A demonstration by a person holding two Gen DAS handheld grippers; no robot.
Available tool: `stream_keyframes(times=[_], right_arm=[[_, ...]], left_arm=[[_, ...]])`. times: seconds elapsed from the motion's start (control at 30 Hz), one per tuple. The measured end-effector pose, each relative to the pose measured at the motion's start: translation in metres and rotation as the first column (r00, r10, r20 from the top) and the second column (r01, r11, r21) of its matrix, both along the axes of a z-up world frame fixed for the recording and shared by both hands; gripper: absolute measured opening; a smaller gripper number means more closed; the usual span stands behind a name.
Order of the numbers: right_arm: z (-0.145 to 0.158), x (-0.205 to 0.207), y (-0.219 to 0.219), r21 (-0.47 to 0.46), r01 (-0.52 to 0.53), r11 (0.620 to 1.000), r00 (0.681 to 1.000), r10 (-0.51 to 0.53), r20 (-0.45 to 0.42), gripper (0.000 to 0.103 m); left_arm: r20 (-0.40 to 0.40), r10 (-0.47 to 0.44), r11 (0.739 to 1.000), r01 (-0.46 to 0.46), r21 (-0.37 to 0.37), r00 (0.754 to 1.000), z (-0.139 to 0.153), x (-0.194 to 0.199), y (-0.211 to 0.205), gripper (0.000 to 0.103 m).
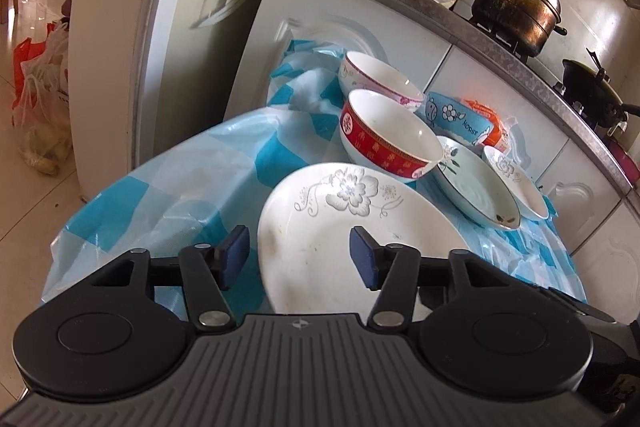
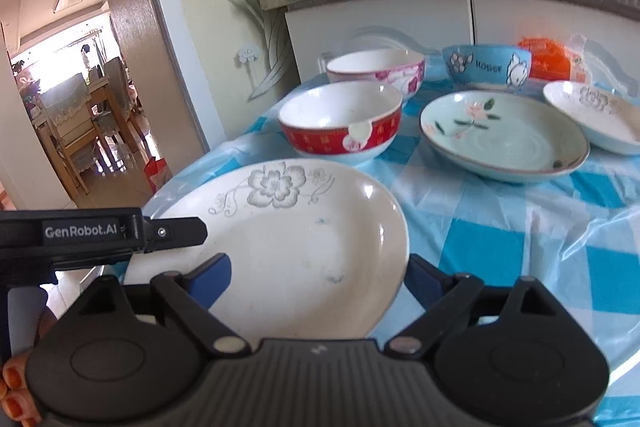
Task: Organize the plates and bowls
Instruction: 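Slide the held white flower plate across the cloth and open the left tool, then withdraw the open left tool from the placed plate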
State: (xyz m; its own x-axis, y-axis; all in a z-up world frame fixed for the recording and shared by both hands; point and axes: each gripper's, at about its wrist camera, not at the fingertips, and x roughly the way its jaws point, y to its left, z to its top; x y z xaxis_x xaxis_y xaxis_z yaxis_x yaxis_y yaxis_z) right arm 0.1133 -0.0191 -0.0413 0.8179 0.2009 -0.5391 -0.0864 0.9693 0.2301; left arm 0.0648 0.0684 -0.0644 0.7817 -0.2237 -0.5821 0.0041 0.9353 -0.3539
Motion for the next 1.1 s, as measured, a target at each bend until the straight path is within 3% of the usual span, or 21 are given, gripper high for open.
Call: stream_keyframes(times=[0.23,0.43,0.6,1.1], right_arm=[[0.021,-0.005,-0.008,-0.016,0.063,0.998,0.998,-0.062,0.024,0.097],[0.039,-0.016,-0.021,-0.083,0.157,0.984,0.985,-0.150,0.090,0.102],[0.049,-0.026,-0.040,-0.075,0.222,0.972,0.970,-0.212,0.121,0.102],[0.061,-0.058,-0.097,-0.023,0.408,0.913,0.901,-0.398,0.170,0.102]], left_arm=[[0.045,0.015,1.000,-0.016,0.013,0.999,0.018,-0.006,0.000,0.082],[0.072,-0.019,0.999,0.017,0.031,0.997,0.029,-0.013,-0.015,0.089],[0.089,-0.051,0.998,0.047,0.043,0.995,0.036,-0.017,-0.029,0.097],[0.095,-0.129,0.987,0.119,0.104,0.987,0.043,-0.024,-0.072,0.103]])
